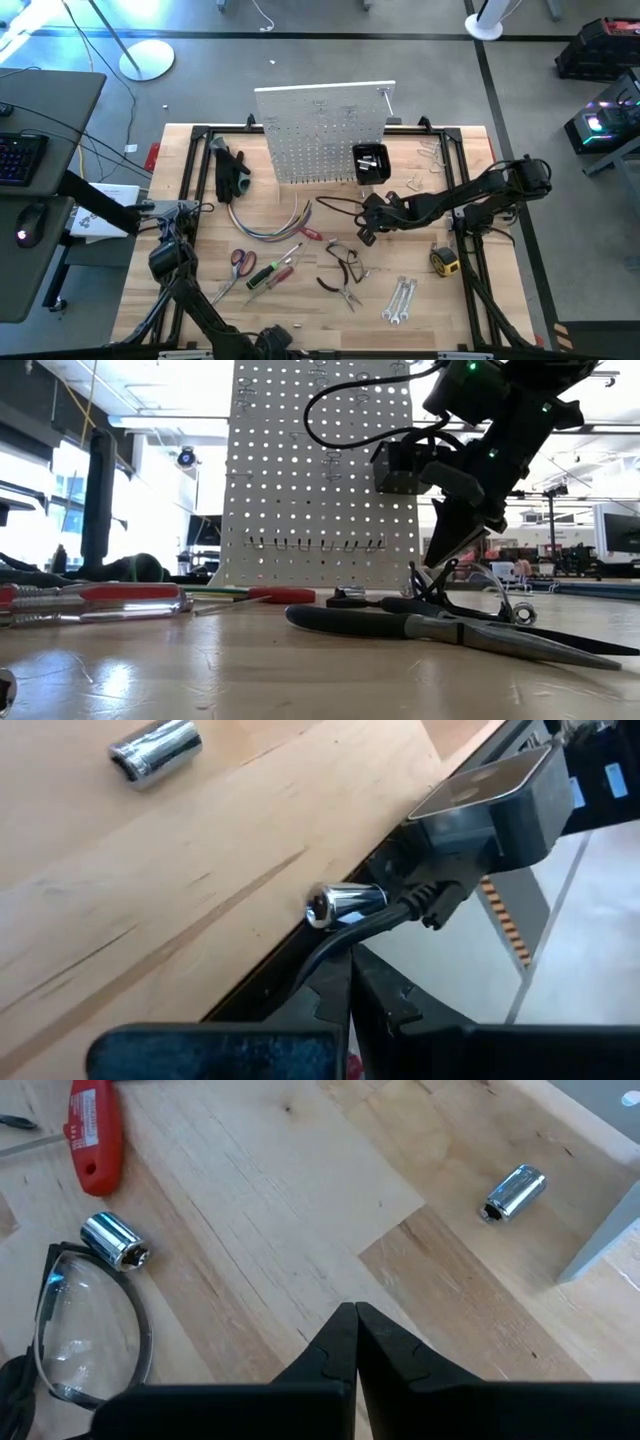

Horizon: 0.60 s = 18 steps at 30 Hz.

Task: Hang tools onto peg board
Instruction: Put the socket into the black bin on the peg board

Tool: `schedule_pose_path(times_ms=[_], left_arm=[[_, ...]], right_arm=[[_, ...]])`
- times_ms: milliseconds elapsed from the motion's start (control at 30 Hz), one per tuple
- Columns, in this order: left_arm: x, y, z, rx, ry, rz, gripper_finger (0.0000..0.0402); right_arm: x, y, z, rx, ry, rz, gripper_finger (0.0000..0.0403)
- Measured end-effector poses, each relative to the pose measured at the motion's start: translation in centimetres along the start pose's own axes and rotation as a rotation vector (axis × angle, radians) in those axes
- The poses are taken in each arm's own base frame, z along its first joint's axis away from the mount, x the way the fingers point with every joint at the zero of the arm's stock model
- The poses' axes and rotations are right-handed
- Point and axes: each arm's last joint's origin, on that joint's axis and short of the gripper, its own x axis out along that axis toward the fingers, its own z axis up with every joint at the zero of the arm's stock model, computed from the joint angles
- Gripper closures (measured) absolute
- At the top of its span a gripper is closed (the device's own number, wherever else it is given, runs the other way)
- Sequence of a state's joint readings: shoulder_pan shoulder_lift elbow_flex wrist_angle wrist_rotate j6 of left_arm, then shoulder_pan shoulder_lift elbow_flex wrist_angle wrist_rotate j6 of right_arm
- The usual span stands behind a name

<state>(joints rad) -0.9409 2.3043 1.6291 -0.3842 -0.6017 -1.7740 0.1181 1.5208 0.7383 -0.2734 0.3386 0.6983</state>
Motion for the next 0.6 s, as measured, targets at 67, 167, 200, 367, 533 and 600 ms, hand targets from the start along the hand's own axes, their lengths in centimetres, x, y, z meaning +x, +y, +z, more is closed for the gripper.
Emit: schedule_pose_path(times_ms=[67, 167, 200, 367, 533, 600], left_arm=[[0.1, -0.3, -0.1, -0.017, 0.002, -0.032, 0.0402], [0.0, -1.1, -0.5, -0.046, -0.008, -0.130, 0.0401], [-0.2, -1.5, -0.6, -0.059, 0.002, -0.160, 0.0401], [-0.6, -1.4, -1.5, -0.118, 0.023, -0.178, 0.0401], [-0.8, -1.6, -2.0, -0.080, 0.131, -0.181, 0.0401], [-0.7, -1.2, -1.9, -0.075, 0.106, -0.157, 0.0401]], right_arm=[[0.0, 0.0, 0.0, 0.000, 0.000, 0.000, 0.0403], [0.0, 0.0, 0.0, 0.000, -0.001, 0.000, 0.0403], [0.0, 0.0, 0.0, 0.000, 0.000, 0.000, 0.0403], [0.0, 0.0, 0.0, 0.000, 0.000, 0.000, 0.0403], [0.0, 0.0, 0.0, 0.000, 0.000, 0.000, 0.0403], [0.0, 0.0, 0.0, 0.000, 0.000, 0.001, 0.0403]])
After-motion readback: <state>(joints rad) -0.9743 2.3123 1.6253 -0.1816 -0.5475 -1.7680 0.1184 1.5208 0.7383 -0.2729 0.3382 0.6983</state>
